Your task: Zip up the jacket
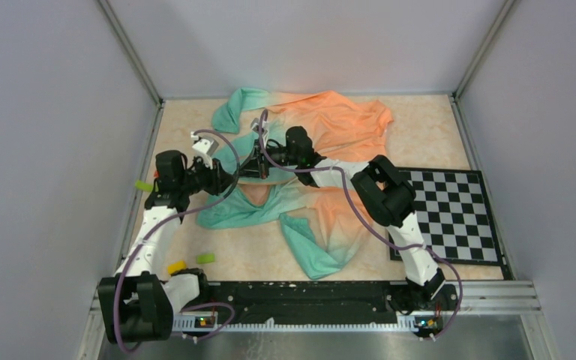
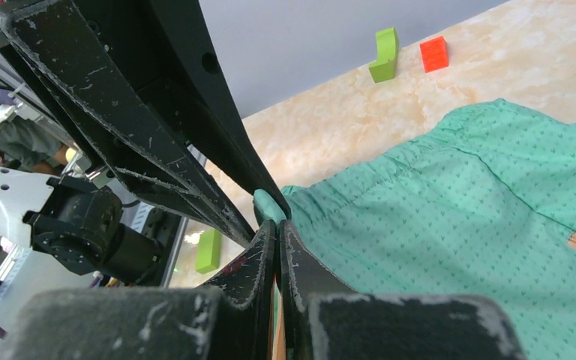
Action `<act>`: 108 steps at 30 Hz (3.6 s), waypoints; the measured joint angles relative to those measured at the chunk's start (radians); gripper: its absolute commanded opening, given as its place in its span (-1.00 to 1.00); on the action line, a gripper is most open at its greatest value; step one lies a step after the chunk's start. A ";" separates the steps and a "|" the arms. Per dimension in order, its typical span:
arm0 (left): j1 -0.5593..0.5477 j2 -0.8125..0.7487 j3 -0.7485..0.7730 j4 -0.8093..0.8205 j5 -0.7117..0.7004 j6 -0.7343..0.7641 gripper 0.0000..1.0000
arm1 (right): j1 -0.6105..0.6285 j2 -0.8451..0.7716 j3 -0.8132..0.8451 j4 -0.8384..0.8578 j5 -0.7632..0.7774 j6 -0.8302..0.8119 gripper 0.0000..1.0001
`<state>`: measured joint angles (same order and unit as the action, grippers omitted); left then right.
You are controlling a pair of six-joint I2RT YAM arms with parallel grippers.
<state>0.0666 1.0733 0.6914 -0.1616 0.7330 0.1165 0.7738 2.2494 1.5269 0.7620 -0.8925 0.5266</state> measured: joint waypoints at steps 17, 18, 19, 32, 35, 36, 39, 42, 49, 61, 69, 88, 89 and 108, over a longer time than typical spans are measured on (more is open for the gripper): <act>-0.010 0.000 -0.003 -0.002 -0.029 0.006 -1.00 | 0.002 -0.001 0.000 -0.030 0.040 -0.002 -0.58; -0.009 0.000 -0.006 0.000 -0.034 0.000 -1.00 | 0.003 -0.003 -0.002 -0.038 0.056 -0.003 -0.45; -0.009 0.000 -0.010 0.004 -0.038 -0.009 -1.00 | 0.004 -0.009 -0.008 -0.053 0.083 -0.007 -0.39; -0.014 0.051 -0.011 0.002 -0.040 -0.142 -1.00 | -0.043 -0.303 -0.224 -0.236 0.422 -0.043 -0.08; -0.015 0.076 0.011 -0.042 -0.049 -0.145 -1.00 | -0.006 -0.319 -0.259 -0.196 0.445 -0.018 0.08; -0.016 0.076 0.017 -0.051 -0.058 -0.145 -1.00 | 0.011 -0.319 -0.272 -0.186 0.450 -0.008 0.09; -0.017 0.048 0.023 -0.066 -0.090 -0.156 -1.00 | 0.055 -0.319 -0.328 -0.149 0.459 0.013 0.07; -0.024 -0.016 0.019 -0.067 -0.131 -0.175 -1.00 | 0.079 -0.316 -0.382 -0.112 0.451 0.058 0.03; -0.058 -0.117 0.018 -0.070 -0.226 -0.170 -1.00 | 0.082 -0.280 -0.395 -0.044 0.451 0.127 -0.01; -0.061 -0.113 0.018 -0.087 -0.260 -0.169 -1.00 | 0.091 -0.224 -0.311 -0.044 0.433 0.123 -0.35; -0.076 -0.113 0.018 -0.087 -0.267 -0.169 -1.00 | 0.104 -0.206 -0.278 -0.045 0.426 0.103 -0.35; -0.088 -0.113 0.018 -0.087 -0.275 -0.167 -1.00 | 0.134 -0.161 -0.249 -0.050 0.426 0.061 -0.37; -0.088 -0.113 0.018 -0.087 -0.275 -0.167 -1.00 | 0.134 -0.161 -0.249 -0.050 0.428 0.056 -0.37; -0.088 -0.113 0.018 -0.087 -0.274 -0.167 -1.00 | 0.134 -0.184 -0.257 -0.079 0.470 -0.002 -0.41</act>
<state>-0.0216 0.9604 0.7090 -0.2485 0.4587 -0.0502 0.9077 2.0655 1.2697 0.6834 -0.4229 0.5247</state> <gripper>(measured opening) 0.012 0.313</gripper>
